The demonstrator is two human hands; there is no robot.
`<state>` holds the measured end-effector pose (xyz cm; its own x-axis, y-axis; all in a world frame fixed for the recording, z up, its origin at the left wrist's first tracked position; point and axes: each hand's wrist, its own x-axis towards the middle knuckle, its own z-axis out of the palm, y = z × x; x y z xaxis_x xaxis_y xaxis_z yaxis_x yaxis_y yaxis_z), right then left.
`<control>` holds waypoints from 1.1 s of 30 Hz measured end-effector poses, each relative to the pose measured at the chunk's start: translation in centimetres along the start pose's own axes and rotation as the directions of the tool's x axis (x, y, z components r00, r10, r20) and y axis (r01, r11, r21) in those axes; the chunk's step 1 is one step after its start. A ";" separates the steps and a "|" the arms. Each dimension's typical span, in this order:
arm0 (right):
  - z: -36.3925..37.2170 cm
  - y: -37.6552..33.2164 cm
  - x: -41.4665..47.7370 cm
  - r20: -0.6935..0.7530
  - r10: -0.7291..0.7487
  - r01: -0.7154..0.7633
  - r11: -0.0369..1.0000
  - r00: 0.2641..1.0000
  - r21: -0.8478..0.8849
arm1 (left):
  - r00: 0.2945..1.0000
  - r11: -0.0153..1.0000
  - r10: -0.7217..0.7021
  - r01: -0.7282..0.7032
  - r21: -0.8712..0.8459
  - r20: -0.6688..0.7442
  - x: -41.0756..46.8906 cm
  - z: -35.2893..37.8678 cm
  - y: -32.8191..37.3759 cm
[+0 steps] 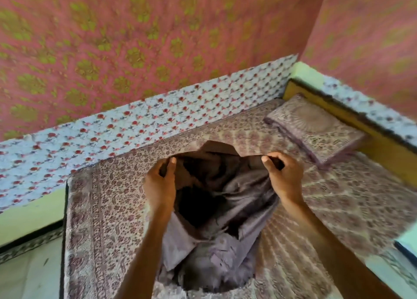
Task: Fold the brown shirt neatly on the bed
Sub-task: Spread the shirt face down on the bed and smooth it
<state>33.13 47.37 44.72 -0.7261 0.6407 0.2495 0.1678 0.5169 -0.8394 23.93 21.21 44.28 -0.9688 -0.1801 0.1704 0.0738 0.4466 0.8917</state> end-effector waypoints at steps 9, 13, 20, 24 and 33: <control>-20.4 3.3 4.6 -0.130 -0.137 0.123 0.986 0.982 -0.110 | 0.940 0.997 0.067 -0.056 0.044 -0.334 -7.6 0.6 12.0; -26.4 3.3 5.2 -0.153 -0.181 0.167 0.981 0.972 -0.099 | 0.928 0.994 0.105 -0.102 0.027 -0.358 -12.0 0.2 16.2; -36.4 -0.9 4.3 -0.356 -0.232 0.196 0.971 0.905 -0.135 | 0.734 0.894 0.098 -0.362 0.264 0.672 -14.3 -7.9 24.9; -39.5 -1.9 7.2 0.341 -0.055 0.137 0.965 0.939 -0.223 | 0.743 0.960 0.125 -0.258 0.108 0.658 -14.5 -8.9 27.7; -27.5 7.1 10.2 0.263 -0.048 0.127 0.949 0.964 -0.290 | 0.738 0.816 -0.071 -0.344 0.465 0.671 -10.4 5.8 14.8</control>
<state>45.29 73.19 54.55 -0.8831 0.4433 0.1538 0.2607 0.7362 -0.6246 33.72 34.80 53.22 -0.8793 0.4231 -0.2188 0.2832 0.8337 0.4741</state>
